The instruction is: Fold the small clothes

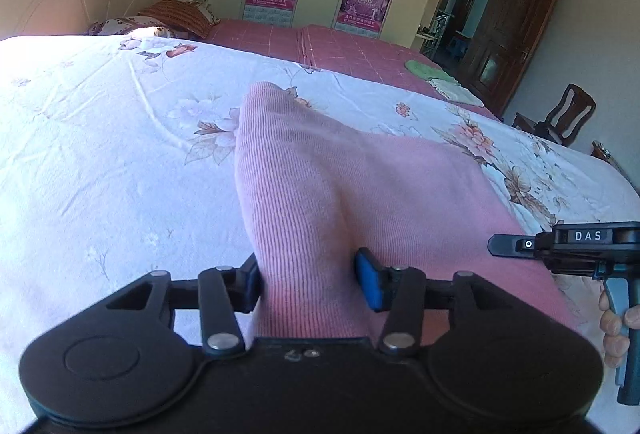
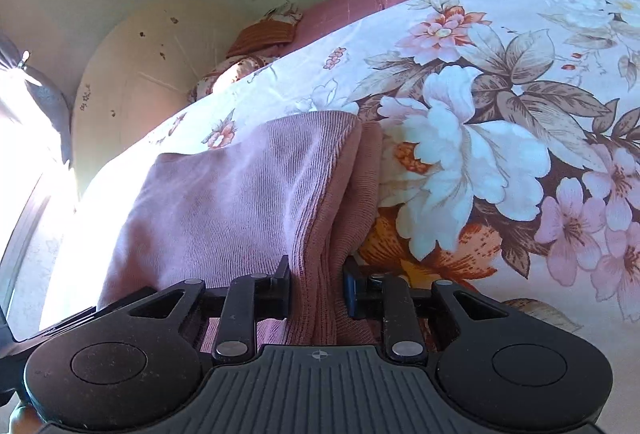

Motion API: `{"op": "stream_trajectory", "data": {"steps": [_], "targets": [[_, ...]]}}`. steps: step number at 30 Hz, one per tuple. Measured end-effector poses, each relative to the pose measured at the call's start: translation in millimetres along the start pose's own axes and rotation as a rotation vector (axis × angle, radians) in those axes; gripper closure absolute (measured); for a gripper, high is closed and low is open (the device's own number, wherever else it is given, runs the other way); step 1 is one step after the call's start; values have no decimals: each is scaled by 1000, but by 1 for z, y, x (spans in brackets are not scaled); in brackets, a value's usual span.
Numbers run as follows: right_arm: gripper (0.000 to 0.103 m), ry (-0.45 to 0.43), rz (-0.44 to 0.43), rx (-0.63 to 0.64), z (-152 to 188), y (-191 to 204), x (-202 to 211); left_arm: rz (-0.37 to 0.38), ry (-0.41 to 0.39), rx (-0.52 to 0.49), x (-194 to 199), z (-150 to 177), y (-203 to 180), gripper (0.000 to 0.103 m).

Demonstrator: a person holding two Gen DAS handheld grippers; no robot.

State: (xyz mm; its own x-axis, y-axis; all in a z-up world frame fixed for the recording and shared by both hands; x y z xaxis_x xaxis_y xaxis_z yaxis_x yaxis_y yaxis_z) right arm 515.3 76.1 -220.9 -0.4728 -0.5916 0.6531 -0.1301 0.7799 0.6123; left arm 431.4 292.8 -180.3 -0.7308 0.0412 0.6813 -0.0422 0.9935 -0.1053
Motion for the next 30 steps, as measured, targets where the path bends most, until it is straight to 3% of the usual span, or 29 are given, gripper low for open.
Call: {"op": "stream_trajectory", "data": {"steps": [3,6,10,14,19,25,30], "targets": [[76,-75,42,42,-11,9,19,-25,-80,16,23,-13,5,57],[76,-133,34,138,-19,34,33,-2,-150,-12,33,-33,-2,57],[76,-103,12,199,-21,64,14,33,-75,-34,-4,-42,-17,57],[76,-51,100,204,-17,59,-21,-14,-23,18,-35,-34,-6,57],[81,-54,129,202,-17,49,-17,-14,-39,1,-21,-33,-12,57],[81,-82,64,313,21,73,49,-10,-74,-14,35,-9,-17,57],[81,-66,61,350,68,84,66,-2,-51,-26,56,23,-28,57]]}}
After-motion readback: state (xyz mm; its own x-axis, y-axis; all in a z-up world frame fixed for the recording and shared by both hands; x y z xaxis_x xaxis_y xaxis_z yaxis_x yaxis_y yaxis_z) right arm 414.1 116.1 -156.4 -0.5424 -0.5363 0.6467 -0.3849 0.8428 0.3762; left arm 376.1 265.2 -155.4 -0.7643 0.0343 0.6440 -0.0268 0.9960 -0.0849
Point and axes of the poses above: each gripper's, at about its wrist camera, not at the fingertips, and x roughly against the way its jaws point, y to its left, z to its underside, the point moved 4 cm from there along -x, roughly the way its jaws point, and after that the axes turned 7 degrees about -x, right-handed, at the moved point
